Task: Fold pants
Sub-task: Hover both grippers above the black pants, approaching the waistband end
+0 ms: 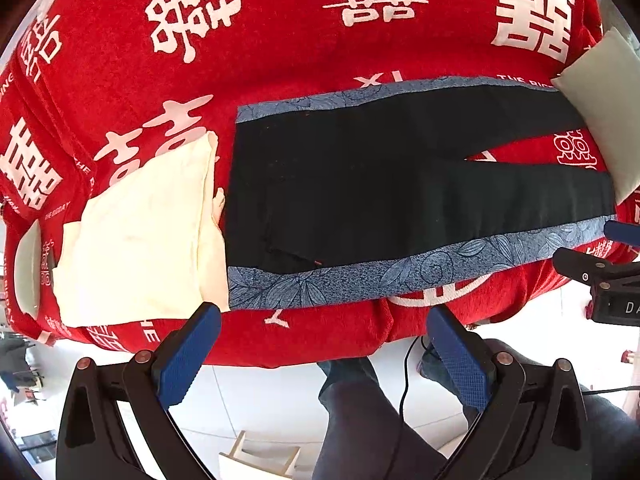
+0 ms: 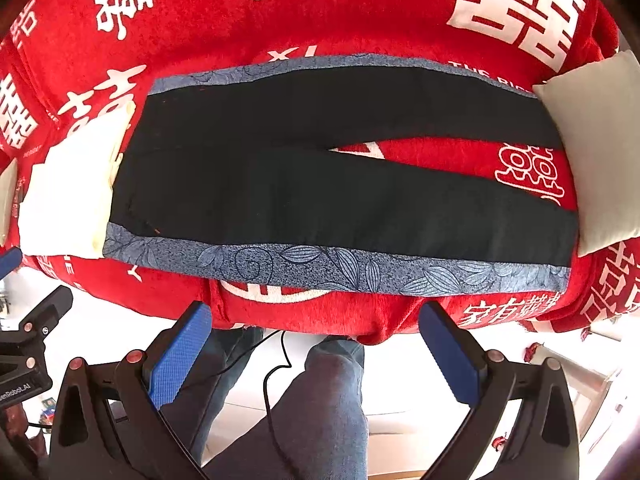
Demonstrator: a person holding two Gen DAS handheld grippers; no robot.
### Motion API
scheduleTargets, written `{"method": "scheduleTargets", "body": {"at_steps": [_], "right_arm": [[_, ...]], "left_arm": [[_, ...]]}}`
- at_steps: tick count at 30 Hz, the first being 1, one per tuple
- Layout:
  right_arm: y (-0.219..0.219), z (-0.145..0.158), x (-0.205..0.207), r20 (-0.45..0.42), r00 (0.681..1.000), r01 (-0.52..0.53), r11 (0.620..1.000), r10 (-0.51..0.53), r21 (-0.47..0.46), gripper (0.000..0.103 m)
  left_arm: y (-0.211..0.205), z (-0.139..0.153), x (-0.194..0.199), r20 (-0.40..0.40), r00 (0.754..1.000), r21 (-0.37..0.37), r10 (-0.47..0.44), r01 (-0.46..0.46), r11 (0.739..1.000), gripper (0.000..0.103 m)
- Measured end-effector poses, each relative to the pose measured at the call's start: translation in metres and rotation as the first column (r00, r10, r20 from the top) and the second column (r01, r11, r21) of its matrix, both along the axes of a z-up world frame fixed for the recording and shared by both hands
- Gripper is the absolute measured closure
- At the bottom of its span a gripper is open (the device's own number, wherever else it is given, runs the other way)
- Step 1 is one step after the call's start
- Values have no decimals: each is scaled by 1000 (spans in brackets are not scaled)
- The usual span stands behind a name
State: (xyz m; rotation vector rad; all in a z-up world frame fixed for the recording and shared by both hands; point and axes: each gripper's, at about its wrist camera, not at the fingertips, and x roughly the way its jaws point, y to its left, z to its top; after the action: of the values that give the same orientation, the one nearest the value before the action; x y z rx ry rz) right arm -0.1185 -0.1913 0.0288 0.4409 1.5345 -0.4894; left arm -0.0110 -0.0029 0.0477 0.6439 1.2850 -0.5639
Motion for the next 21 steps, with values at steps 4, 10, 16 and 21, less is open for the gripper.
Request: {"method": "scheduleTargets", "body": {"at_steps": [4, 10, 16, 21], "right_arm": [[-3, 0, 0, 6, 1000, 1, 1000, -1, 5, 0], [-7, -1, -3, 11, 1000, 5, 1000, -5, 12, 0], [-14, 0, -4, 25, 1000, -5, 1000, 5, 18, 0], [-23, 2, -8, 49, 999, -4, 1000, 2, 30, 0]], "left_arm": [[-1, 1, 0, 7, 1000, 3, 3, -3, 1000, 0], [-4, 1, -2, 12, 1000, 10, 13, -14, 1000, 0], [-8, 3, -5, 23, 999, 15, 29, -29, 999, 0], [-12, 5, -11, 44, 998, 18, 47, -48, 999, 0]]}}
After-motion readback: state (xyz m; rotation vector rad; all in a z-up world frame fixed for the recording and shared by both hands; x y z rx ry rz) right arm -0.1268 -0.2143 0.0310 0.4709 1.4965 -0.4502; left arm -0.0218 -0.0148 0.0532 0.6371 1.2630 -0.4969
